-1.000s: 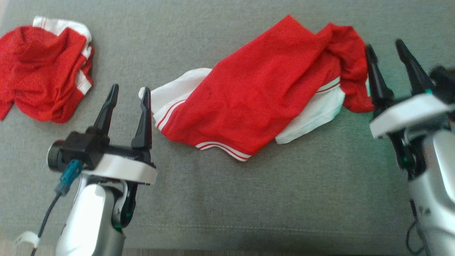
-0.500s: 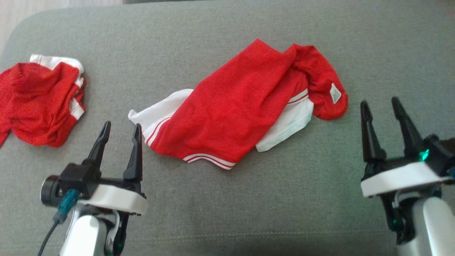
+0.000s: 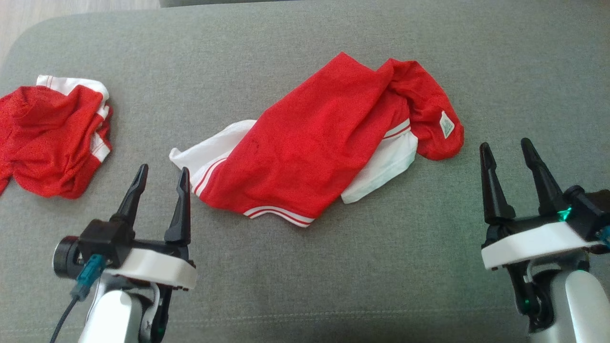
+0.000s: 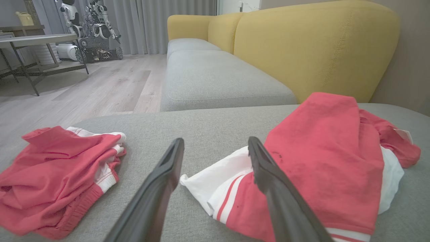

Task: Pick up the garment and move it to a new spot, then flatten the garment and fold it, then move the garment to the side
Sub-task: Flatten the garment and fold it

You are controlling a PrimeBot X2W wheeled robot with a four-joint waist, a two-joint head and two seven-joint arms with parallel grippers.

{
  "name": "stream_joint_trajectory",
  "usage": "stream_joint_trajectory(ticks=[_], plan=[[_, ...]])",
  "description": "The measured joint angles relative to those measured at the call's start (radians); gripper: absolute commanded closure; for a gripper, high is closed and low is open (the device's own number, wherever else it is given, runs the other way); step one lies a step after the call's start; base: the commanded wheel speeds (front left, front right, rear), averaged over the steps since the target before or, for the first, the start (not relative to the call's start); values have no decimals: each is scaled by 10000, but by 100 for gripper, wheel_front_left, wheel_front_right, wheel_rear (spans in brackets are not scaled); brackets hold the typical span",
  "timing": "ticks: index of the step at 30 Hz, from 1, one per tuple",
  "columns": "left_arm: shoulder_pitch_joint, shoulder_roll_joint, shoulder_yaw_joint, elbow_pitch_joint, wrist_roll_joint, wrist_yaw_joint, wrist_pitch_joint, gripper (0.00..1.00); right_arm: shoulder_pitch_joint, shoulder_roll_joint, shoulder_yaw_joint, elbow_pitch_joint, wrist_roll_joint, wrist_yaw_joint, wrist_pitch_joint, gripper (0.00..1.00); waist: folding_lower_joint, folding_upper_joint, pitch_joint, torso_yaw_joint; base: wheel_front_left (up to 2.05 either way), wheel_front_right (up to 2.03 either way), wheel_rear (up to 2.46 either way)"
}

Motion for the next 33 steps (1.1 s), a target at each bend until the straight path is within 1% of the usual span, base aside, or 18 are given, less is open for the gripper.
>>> stream_joint_trajectory(ticks=[6, 8, 11, 14, 16, 19, 21, 23, 24, 26, 28, 29, 30, 31, 33], plan=[[-5, 31, -61, -38, 0, 17, 0, 0, -1, 71, -21, 0, -15, 0, 8, 0, 0, 0, 37, 22, 0, 0, 0], [-29, 59, -251, -77, 2, -88, 0, 0, 0, 82, -36, 0, -13, 0, 8, 0, 0, 0, 55, 43, 0, 0, 0], [-125, 63, -959, -84, 132, -527, 213, 0, -2, 92, -63, -4, -15, 0, 90, 0, 0, 0, 126, 86, 0, 0, 0], [-347, -8, -1946, -42, 299, -926, 583, 0, -15, 100, -59, -52, -23, 0, 171, 0, 0, 0, 265, 99, 0, 0, 0], [-570, -113, -2656, 105, 349, -1104, 825, 0, -58, 104, -38, -92, -84, 0, 176, 0, 0, 0, 391, 82, 0, 0, 0], [-883, -259, -3603, 631, 336, -1252, 1241, 0, -101, 117, 58, -180, -98, 0, 182, 0, 0, 0, 630, 2, 0, 0, 0], [-1087, -293, -4023, 1210, 278, -1264, 1404, 0, -130, 128, 123, -232, -98, 0, 182, 0, 0, 0, 811, -96, 0, 0, 0], [-1378, -293, -4230, 1904, 79, -1266, 1494, 0, -224, 132, 136, -274, -98, 0, 182, 0, 0, 0, 1001, -217, 0, 0, 0], [-1953, -278, -4360, 2943, -27, -1266, 1496, 0, -454, 142, 142, -322, -100, 0, 180, 0, 0, 0, 1260, -438, 0, 0, 0], [-2354, -261, -4360, 3348, -19, -1327, 1400, 0, -515, 146, 121, -341, -98, 0, 178, 0, 0, 0, 1400, -583, 0, 0, 0], [-2763, -295, -4339, 3684, -12, -1281, 1243, 0, -506, 159, 79, -341, -98, 0, 169, 0, 0, 0, 1505, -716, 0, 0, 0], [-2929, -309, -4318, 3802, 0, -1218, 1137, 13, -505, 161, 42, -341, -98, 0, 167, 0, 0, 0, 1546, -766, 0, 0, 0], [-3055, -305, -4293, 3912, 52, -1152, 999, 71, -505, 163, 17, -341, -98, 0, 167, 0, 0, 0, 1574, -803, 0, 0, 0], [-3138, -288, -4247, 3990, 90, -1143, 882, 100, -503, 173, 2, -339, -98, 0, 165, 0, 0, 0, 1585, -828, 0, 0, 0], [-3182, -234, -4165, 4017, 79, -1108, 631, 100, -500, 203, -29, -326, -98, 0, 155, 0, 0, 0, 1551, -827, 0, 0, 0]])
